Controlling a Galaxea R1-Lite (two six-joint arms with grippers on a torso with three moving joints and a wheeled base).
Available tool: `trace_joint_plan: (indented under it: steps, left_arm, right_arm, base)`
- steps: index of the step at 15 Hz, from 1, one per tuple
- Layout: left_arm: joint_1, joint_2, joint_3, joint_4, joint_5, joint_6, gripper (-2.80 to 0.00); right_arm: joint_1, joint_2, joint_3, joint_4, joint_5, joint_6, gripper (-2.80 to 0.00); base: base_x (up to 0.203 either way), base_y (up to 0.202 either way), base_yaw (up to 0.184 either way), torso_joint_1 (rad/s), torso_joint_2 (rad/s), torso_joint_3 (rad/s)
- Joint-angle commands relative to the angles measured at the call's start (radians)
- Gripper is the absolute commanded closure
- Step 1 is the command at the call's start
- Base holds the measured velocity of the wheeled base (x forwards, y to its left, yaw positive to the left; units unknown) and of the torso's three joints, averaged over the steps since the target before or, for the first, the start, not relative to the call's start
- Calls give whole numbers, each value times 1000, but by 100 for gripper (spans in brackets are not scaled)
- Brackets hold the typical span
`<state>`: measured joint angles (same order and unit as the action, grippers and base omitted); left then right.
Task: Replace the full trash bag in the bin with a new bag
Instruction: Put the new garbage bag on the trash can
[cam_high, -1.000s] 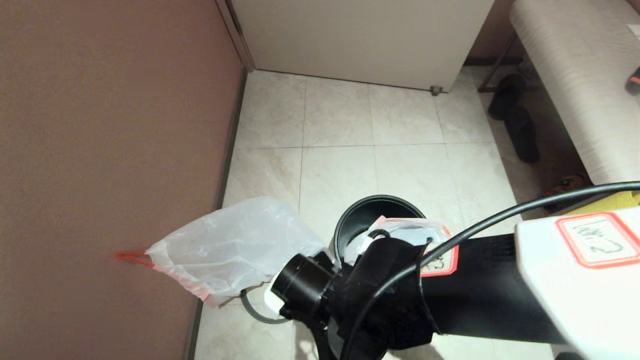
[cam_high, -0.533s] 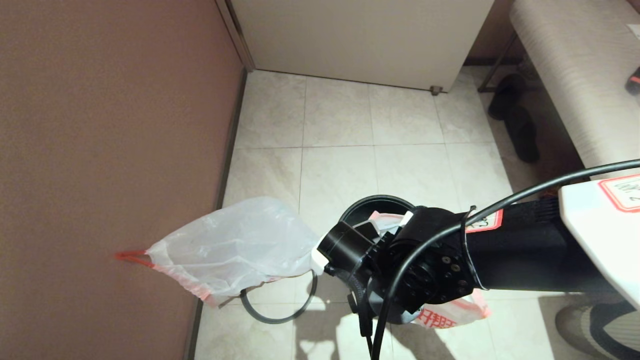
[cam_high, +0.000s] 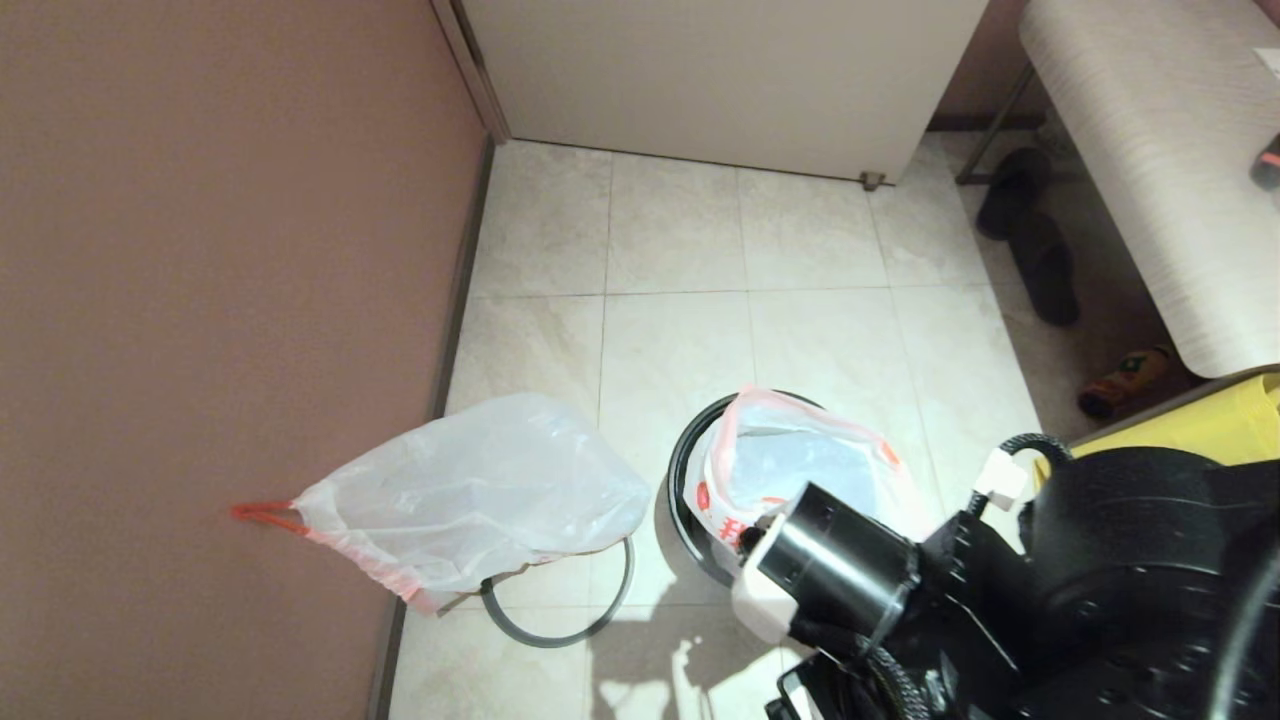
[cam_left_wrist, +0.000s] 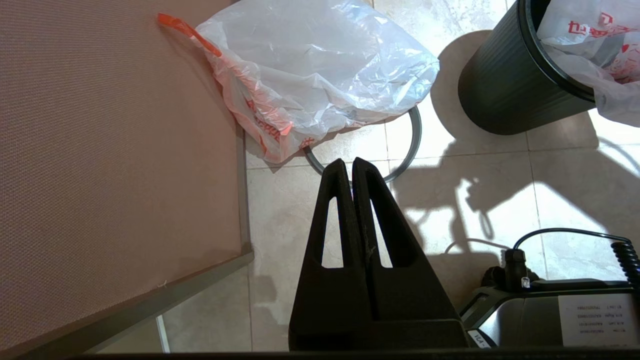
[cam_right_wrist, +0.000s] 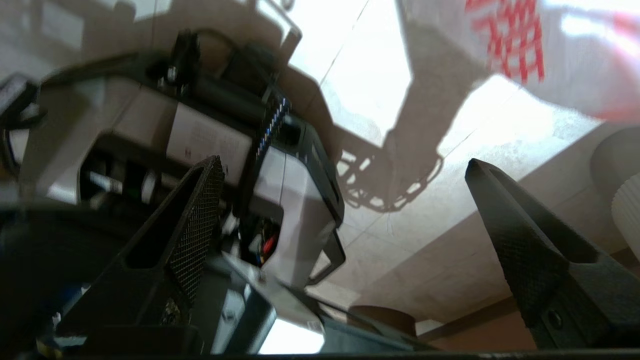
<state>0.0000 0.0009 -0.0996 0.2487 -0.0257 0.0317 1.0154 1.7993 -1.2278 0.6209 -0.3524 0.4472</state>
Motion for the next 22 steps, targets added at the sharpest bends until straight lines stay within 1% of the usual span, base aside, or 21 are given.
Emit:
trace_joint_plan:
  steps: [1,5,6,8,11,14,16,17,18,19,20,22]
  left_arm:
    - [0,1,0,1,0,1,0]
    - [0,1,0,1,0,1,0]
    - [0,1,0,1,0,1,0]
    - [0,1,0,1,0,1,0]
    - [0,1,0,1,0,1,0]
    - [0,1,0,3,-5,15,0]
    - [0,5,0,2,-20,72,0]
    - [0,7,-2,-10,-46,117,0]
    - [0,26,-11,-43,-70,132,0]
    - [1,75,-30,-75,-87,133,0]
    - [2,161,-60,-109,-109,134,0]
    - [-3,413,-150,-168,-153,139,0]
  right_arm:
    - [14,-109,60,7,23,-7,-280]
    - [-21,-193,116,8,39,-15,-280]
    - [-39,-219,144,5,38,-31,0]
    - [-90,-252,176,-17,41,-55,0]
    - [-169,-278,216,-44,41,-56,0]
    - [-237,-333,250,-46,38,-57,0]
    - [-269,-375,310,-46,34,-58,0]
    - [-300,-391,332,-47,34,-59,0]
    - [-328,-405,350,-48,32,-60,0]
    - [-355,-415,360,-49,32,-61,0]
    - [-366,-414,364,-50,32,-62,0]
    - [-370,-403,363,-51,32,-61,0]
  base:
    - [0,0,0,0,0,0]
    - [0,0,0,0,0,0]
    - [0,0,0,0,0,0]
    - [0,0,0,0,0,0]
    - [0,0,0,0,0,0]
    - [0,0,0,0,0,0]
    - [0,0,0,0,0,0]
    - [0,0,0,0,0,0]
    - [0,0,0,0,0,0]
    - [0,0,0,0,0,0]
    - [0,0,0,0,0,0]
    - [0,0,0,0,0,0]
